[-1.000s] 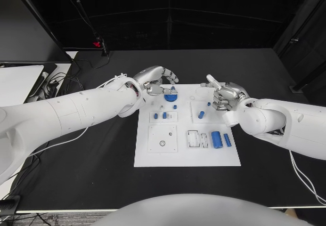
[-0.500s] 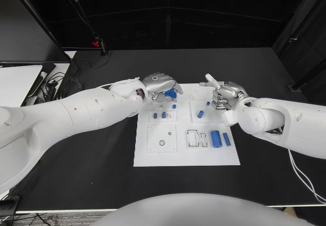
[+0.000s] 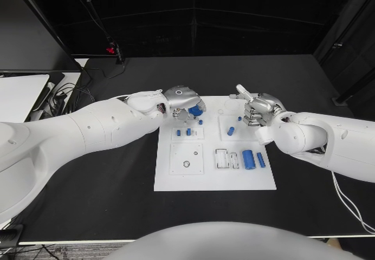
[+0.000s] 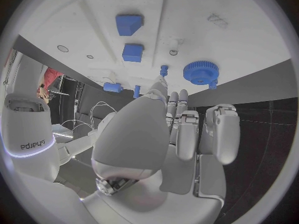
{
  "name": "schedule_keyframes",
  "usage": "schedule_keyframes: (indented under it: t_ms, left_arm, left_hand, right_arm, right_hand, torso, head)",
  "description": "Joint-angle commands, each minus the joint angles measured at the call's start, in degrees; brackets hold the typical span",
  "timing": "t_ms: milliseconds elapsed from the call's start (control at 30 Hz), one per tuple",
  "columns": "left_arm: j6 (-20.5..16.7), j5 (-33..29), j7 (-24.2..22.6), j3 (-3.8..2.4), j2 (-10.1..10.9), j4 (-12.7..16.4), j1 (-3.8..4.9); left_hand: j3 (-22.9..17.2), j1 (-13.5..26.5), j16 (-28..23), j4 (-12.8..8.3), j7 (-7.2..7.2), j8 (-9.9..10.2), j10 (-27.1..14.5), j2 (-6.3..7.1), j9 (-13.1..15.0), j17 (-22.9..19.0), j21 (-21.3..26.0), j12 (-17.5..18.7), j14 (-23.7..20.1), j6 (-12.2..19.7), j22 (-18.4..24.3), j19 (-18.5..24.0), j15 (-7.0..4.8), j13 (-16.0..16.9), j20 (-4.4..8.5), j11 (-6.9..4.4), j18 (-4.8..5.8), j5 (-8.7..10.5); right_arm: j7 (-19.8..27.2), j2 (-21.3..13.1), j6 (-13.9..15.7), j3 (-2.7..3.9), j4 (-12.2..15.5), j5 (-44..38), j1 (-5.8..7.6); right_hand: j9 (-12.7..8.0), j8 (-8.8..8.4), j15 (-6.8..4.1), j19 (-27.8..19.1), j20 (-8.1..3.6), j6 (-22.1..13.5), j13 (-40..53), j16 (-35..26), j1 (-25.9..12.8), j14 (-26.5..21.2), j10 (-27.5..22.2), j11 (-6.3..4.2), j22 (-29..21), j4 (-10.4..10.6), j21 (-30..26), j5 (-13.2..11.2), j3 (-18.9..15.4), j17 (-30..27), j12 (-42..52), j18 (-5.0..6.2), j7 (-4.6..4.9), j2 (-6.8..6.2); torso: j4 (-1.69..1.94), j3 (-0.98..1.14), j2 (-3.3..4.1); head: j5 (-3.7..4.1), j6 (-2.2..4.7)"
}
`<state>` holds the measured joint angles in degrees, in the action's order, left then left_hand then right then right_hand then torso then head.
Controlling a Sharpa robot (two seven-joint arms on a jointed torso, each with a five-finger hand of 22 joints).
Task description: Assemble the parts on the task board
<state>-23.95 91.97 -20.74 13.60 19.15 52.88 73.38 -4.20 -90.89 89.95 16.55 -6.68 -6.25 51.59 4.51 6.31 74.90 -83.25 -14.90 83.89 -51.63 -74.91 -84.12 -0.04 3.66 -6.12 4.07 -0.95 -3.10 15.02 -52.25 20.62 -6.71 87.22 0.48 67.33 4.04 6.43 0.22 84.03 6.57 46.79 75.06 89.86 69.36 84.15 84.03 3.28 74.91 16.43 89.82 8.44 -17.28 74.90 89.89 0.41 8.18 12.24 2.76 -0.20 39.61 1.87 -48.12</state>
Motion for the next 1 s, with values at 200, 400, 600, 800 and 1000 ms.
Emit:
schedule_keyframes:
  t_ms: [200, 400, 600, 800, 1000]
  left_arm:
    - [1.1, 1.7, -1.5, -0.06, -0.2, -0.3, 0.00]
    - [1.8, 4.1, -1.3, -0.06, -0.8, -0.8, -0.19]
    - [2.8, 5.7, -0.9, -0.06, -1.5, -1.2, -0.33]
    - [4.3, 6.2, -0.5, -0.06, -2.0, -1.8, -0.42]
    - [4.9, 8.2, -0.1, -0.06, -2.7, -2.5, -0.59]
  left_hand:
    - [-0.3, 0.4, 0.0, -0.1, -0.10, 0.0, 1.2, 0.29, -0.1, 15.1, -0.1, -0.2, 6.1, -1.4, -11.7, -1.2, -0.44, 0.0, 0.60, -0.06, -1.01, 0.22]
    - [-0.9, -0.8, 0.0, -0.2, -0.27, 0.2, 1.2, 0.36, -0.4, 15.1, -0.1, 0.1, 6.1, -1.7, -11.8, -1.3, -0.19, -0.1, 0.64, 0.19, -0.97, 0.22]
    - [-1.9, -2.3, 0.0, -0.3, -0.12, 0.4, 1.2, 0.26, -0.6, 15.1, 0.2, 0.6, 6.1, -2.1, -11.6, -1.2, -0.06, -0.1, 0.58, 0.10, -1.03, 0.21]
    - [-2.6, -3.2, 0.0, -0.3, -0.09, 0.5, 1.4, 0.10, -0.7, 15.1, 0.5, 0.9, 6.1, -2.4, -11.6, -1.1, 0.14, -0.1, 0.54, 0.12, -1.07, 0.12]
    - [-3.1, -3.6, 0.0, -0.2, -0.14, 0.5, 1.5, 0.06, -0.8, 15.1, 0.7, 1.1, 6.1, -2.9, -11.5, -1.0, 0.42, -0.1, 0.40, 0.10, -1.11, 0.11]
  right_arm:
    - [0.7, -0.1, -0.3, 0.03, 0.2, -0.2, 0.08]
    - [0.7, -0.1, -0.3, 0.03, 0.3, -0.2, 0.08]
    - [0.6, -0.1, -0.3, 0.03, 0.3, -0.2, 0.08]
    - [0.7, 0.0, -0.3, 0.03, 0.3, -0.2, 0.08]
    - [0.8, 0.0, -0.2, 0.03, 0.2, -0.2, 0.08]
  right_hand:
    - [-0.1, 0.25, 0.39, 6.0, 0.42, 0.3, 14.9, 0.1, 0.1, 5.9, 6.0, 0.36, 15.1, 0.1, 0.2, -0.1, -0.4, 15.1, 0.1, -0.41, 0.30, 0.32]
    - [-0.1, 0.25, 0.39, 6.0, 0.42, 0.3, 14.9, 0.1, 0.1, 5.9, 6.0, 0.36, 15.1, 0.1, 0.2, -0.1, -0.4, 15.1, 0.1, -0.41, 0.30, 0.32]
    - [-0.1, 0.25, 0.39, 6.0, 0.42, 0.3, 14.9, 0.1, 0.1, 5.9, 6.0, 0.36, 15.1, 0.1, 0.2, -0.1, -0.4, 15.1, 0.1, -0.41, 0.30, 0.32]
    - [-0.1, 0.27, 0.41, 6.0, 0.44, 0.3, 14.9, 0.1, 0.1, 5.9, 6.0, 0.39, 15.1, 0.1, 0.2, -0.1, -0.4, 15.1, 0.1, -0.41, 0.32, 0.33]
    - [-0.1, 0.27, 0.41, 6.0, 0.44, 0.3, 14.9, 0.1, 0.1, 5.9, 6.0, 0.39, 15.1, 0.1, 0.2, -0.1, -0.4, 15.1, 0.1, -0.41, 0.32, 0.33]
  torso:
    - [-0.01, -0.02, 0.02]
    - [0.00, -0.04, 0.03]
    - [0.00, -0.03, 0.02]
    - [-0.01, -0.03, 0.03]
    - [0.04, -0.01, 0.04]
  head:
    - [0.10, -0.18]
    - [0.22, -0.26]
    - [0.19, -0.36]
    - [0.29, -0.50]
    - [0.24, -0.52]
